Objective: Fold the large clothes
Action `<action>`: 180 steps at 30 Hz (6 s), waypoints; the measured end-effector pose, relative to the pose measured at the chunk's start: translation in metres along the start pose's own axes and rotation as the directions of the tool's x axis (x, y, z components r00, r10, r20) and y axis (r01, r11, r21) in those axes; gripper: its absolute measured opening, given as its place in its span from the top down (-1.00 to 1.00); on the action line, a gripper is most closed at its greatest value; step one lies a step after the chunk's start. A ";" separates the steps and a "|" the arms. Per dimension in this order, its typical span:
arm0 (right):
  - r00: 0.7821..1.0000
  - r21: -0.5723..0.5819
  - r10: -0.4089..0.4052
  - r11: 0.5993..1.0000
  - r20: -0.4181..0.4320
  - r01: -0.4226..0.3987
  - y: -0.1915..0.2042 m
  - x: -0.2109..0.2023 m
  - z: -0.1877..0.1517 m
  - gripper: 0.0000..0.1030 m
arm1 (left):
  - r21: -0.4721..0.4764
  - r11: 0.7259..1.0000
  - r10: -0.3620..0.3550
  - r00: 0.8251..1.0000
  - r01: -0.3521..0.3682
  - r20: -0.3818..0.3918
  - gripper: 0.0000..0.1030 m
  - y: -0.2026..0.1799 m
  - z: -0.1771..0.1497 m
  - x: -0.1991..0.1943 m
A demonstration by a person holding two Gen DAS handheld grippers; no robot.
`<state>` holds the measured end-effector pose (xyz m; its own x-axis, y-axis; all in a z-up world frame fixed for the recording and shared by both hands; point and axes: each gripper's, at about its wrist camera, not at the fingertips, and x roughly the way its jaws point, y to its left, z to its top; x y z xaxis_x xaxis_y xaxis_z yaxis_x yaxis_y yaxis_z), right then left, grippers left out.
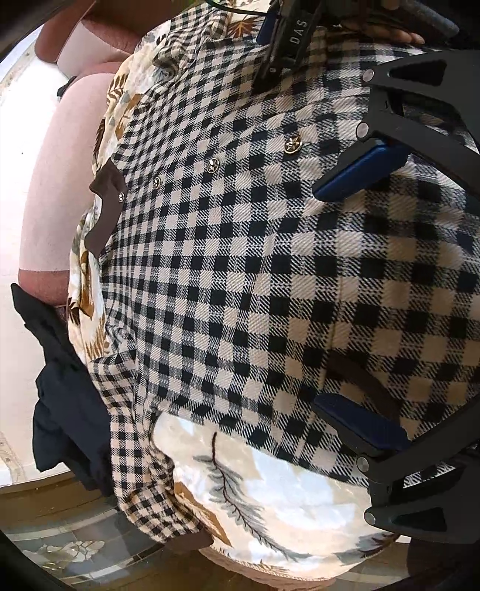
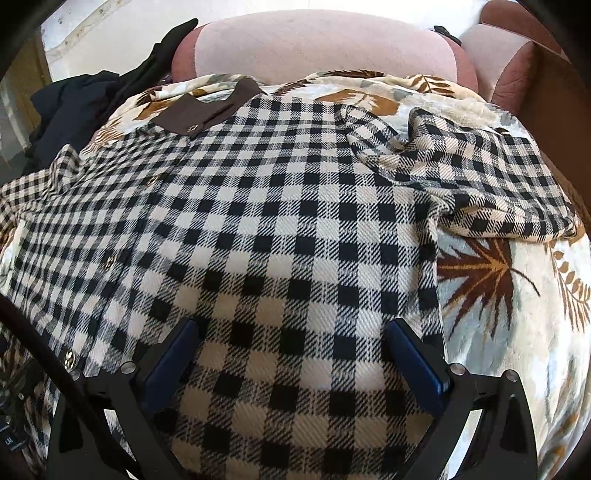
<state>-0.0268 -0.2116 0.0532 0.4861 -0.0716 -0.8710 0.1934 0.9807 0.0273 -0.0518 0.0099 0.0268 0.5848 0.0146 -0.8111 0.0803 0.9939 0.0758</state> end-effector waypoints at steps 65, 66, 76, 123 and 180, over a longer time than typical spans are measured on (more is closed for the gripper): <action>0.969 0.784 -0.070 0.602 0.239 -0.150 -0.404 -0.021 0.016 -0.24 | 0.037 0.990 -0.140 0.970 0.135 0.200 -1.00 -0.019 -0.012 -0.085; 0.967 0.777 -0.053 0.607 0.251 -0.169 -0.404 -0.016 0.022 -0.20 | 0.043 0.990 -0.143 0.972 0.137 0.187 -1.00 -0.023 -0.010 -0.080; 0.965 0.765 -0.008 0.611 0.263 -0.204 -0.407 0.000 0.041 0.81 | 0.069 0.989 -0.143 0.981 0.134 0.134 -1.00 -0.044 -0.007 -0.055; 0.966 0.714 -0.164 0.699 0.201 -0.030 -0.346 -0.046 0.073 0.91 | -0.091 0.969 -0.214 0.961 0.232 0.173 -1.00 0.016 -0.003 -0.047; 0.908 0.167 0.411 0.893 0.082 -0.419 -0.124 -0.022 0.090 0.14 | 0.328 0.863 -0.401 0.916 0.385 -0.018 0.78 -0.160 0.110 0.051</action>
<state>0.0153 -0.3478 0.1128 0.5905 0.3227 -0.7397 0.1115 0.8752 0.4708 0.0539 -0.1607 0.0369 0.4886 -0.3837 -0.7836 0.5592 0.8271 -0.0564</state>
